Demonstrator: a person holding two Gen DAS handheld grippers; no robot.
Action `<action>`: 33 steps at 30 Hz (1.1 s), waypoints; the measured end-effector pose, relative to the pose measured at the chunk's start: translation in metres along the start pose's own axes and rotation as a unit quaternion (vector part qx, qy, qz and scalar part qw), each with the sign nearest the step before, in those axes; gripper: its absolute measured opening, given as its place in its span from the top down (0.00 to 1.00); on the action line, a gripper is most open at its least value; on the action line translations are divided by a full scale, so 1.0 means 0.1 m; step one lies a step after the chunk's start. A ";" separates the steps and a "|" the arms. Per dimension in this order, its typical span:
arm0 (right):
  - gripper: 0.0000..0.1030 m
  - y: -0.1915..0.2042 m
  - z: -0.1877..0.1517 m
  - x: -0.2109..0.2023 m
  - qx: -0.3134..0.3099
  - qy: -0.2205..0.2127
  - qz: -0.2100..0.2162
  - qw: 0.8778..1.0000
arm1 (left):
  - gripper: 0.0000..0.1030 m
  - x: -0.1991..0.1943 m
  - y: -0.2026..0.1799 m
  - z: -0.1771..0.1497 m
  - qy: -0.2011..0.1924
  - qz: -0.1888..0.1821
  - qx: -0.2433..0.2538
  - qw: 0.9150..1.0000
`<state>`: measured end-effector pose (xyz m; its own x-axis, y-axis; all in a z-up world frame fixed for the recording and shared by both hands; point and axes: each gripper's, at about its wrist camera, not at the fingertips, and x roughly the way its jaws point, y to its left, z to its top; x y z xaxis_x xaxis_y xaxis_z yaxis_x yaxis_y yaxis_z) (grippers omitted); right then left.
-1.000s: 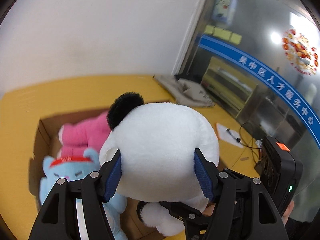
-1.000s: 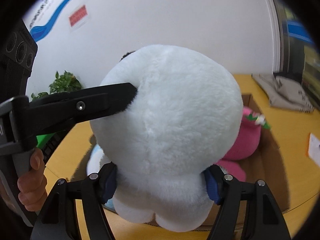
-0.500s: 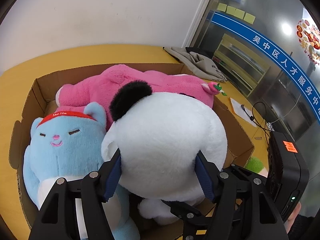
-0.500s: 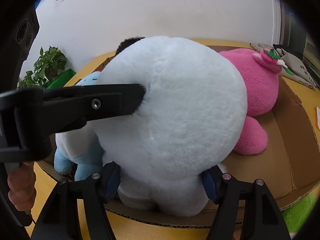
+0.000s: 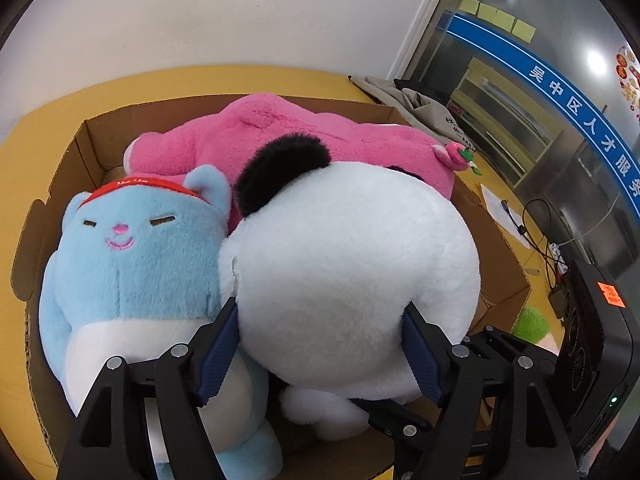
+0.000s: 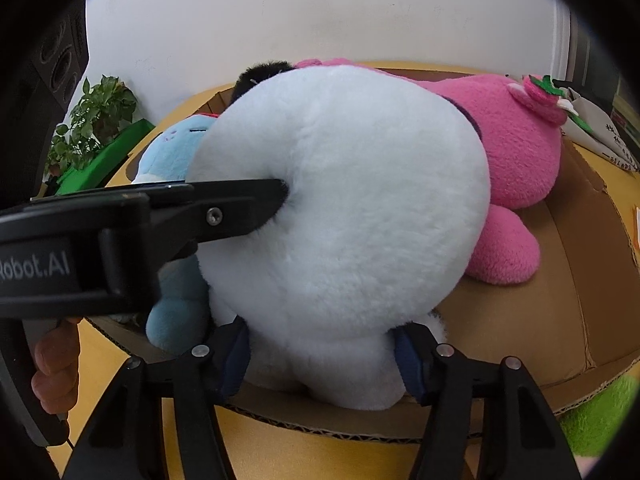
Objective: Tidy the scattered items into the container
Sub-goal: 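Lower the panda beside the blue bear and open both grippers, then move both grippers to the pink-and-teal pig plush with green hair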
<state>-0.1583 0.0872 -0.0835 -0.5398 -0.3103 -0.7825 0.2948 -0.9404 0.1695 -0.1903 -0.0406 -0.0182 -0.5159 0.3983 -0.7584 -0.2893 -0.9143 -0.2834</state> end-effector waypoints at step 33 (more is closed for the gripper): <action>0.12 -0.25 -1.02 -1.76 0.059 -0.126 0.050 0.989 | 0.00 -1.71 -0.81 -1.91 -0.194 0.136 -0.023 0.971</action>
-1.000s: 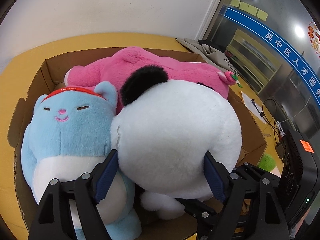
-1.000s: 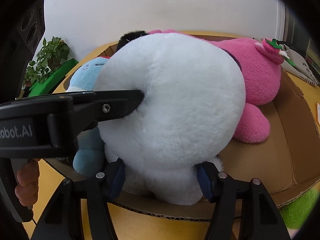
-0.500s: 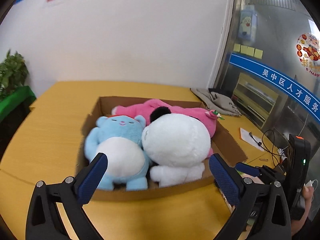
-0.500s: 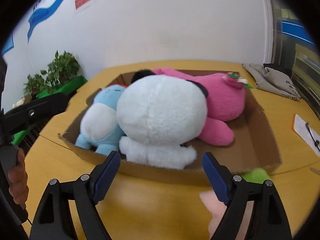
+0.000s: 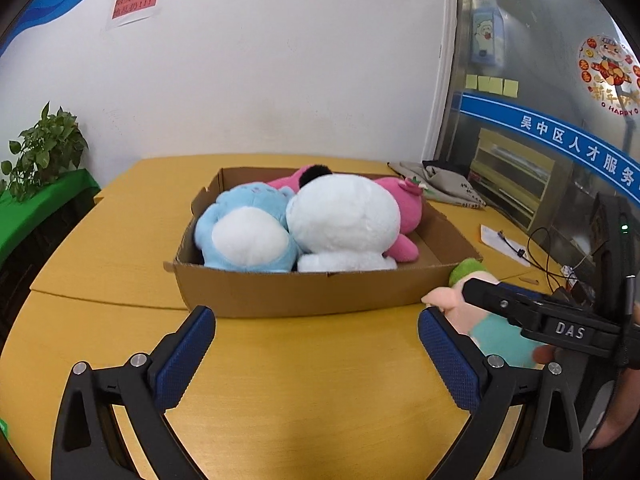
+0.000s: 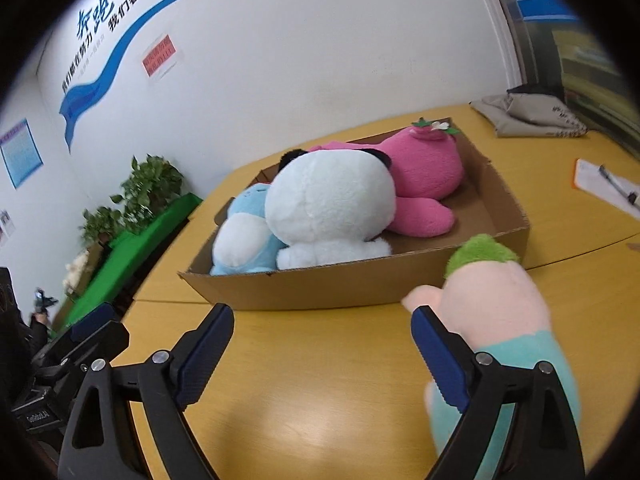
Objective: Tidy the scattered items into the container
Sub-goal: 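Move both grippers to the pink-and-teal pig plush with green hair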
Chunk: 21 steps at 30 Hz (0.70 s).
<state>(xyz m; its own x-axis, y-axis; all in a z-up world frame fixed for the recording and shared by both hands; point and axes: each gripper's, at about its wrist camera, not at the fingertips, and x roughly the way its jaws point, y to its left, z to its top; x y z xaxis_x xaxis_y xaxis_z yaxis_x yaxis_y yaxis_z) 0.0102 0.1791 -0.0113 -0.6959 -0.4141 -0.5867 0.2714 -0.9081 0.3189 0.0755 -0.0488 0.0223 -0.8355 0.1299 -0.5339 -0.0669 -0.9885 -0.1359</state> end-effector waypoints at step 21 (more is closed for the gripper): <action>0.12 -0.14 -0.07 -0.28 -0.060 -0.023 -0.122 0.990 | 0.00 0.21 -0.17 -0.13 0.028 -0.025 -0.014 0.999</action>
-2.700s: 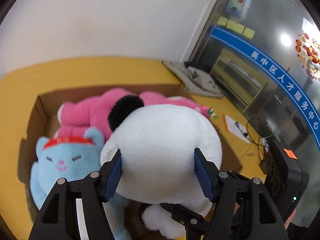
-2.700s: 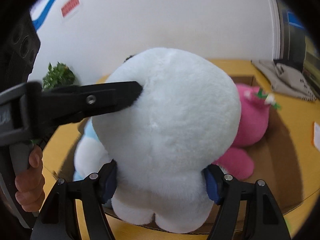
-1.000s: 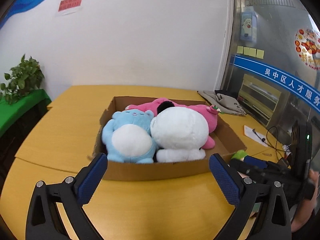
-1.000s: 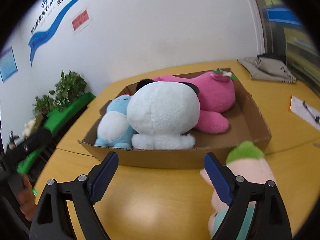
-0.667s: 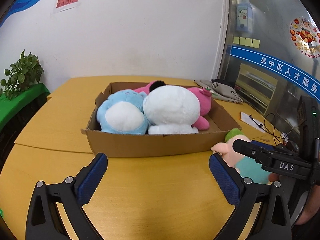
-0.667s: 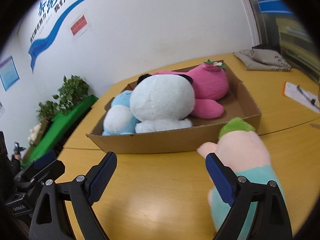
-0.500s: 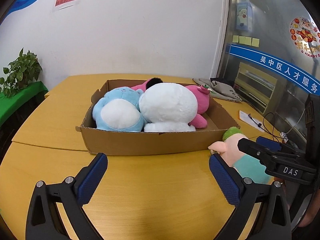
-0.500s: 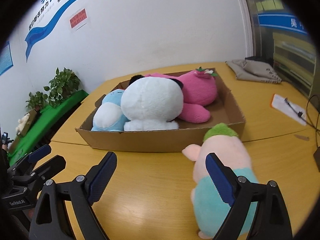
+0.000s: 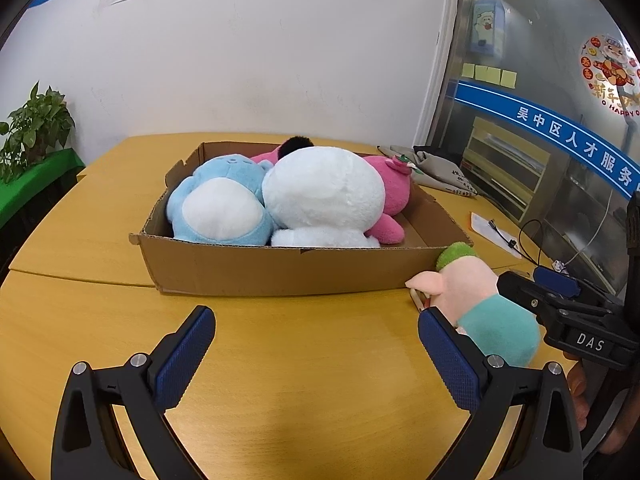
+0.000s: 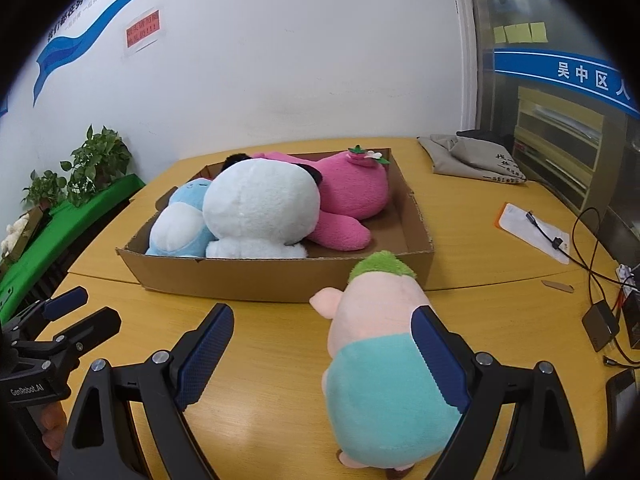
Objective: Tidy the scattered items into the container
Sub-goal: 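Move both grippers to the pink-and-teal pig plush with green hair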
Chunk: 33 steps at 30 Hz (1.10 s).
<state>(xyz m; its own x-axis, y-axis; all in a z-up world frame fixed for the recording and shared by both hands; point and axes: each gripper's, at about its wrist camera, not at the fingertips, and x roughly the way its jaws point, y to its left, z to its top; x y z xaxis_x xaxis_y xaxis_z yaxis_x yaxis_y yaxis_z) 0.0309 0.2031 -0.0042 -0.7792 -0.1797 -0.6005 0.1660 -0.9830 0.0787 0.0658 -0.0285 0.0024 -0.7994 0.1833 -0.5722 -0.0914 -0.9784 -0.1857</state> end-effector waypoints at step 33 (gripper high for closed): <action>0.12 -0.35 -0.19 0.07 0.009 0.030 0.005 0.999 | 0.00 0.16 -0.21 -0.11 0.042 -0.018 -0.016 0.999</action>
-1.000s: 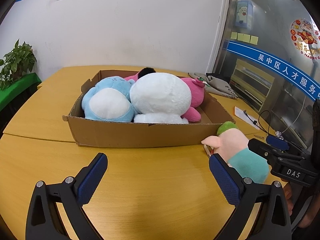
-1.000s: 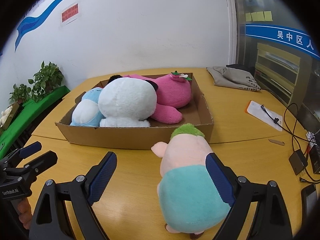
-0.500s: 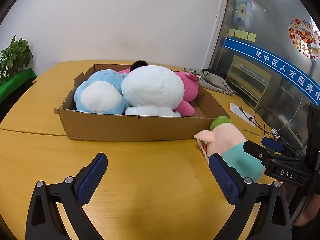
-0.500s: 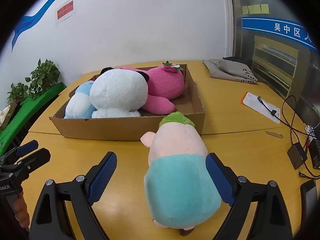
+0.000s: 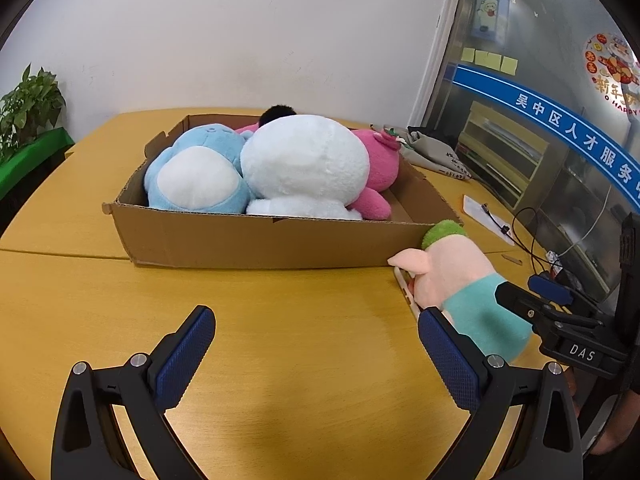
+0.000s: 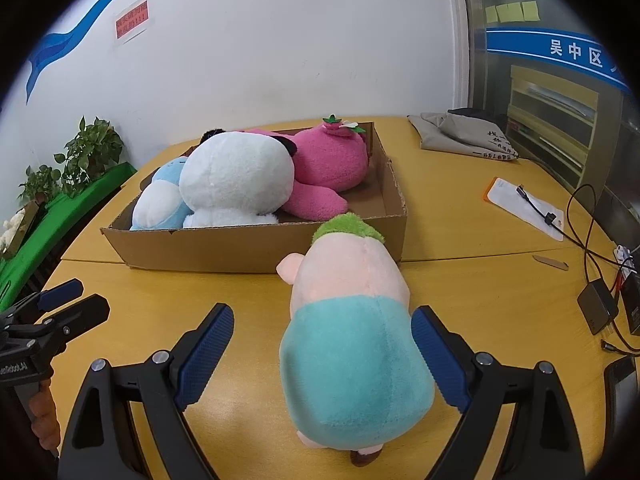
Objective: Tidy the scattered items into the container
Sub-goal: 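Move both grippers to the pink-and-teal pig plush with green hair, then close both grippers on the pig's body and lift it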
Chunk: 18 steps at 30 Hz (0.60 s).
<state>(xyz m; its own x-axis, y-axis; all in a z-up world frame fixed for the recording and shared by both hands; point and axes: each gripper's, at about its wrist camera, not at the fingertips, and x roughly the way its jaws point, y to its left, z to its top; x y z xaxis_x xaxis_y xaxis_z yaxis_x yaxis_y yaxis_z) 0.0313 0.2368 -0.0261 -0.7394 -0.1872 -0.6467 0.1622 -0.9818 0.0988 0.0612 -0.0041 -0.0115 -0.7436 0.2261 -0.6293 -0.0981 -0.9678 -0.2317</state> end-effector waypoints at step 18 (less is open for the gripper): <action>0.12 -0.41 -0.20 0.19 0.012 0.032 0.060 0.998 | 0.00 0.90 -0.80 0.51 0.082 -0.122 0.056 0.988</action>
<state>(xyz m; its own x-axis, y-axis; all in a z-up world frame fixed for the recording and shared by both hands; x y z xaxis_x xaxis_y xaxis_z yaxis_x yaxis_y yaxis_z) 0.0236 0.2743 -0.0578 -0.6729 -0.3020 -0.6753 0.2305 -0.9530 0.1966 -0.0314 0.0885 -0.0116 -0.5723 0.4602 -0.6788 -0.3411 -0.8863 -0.3133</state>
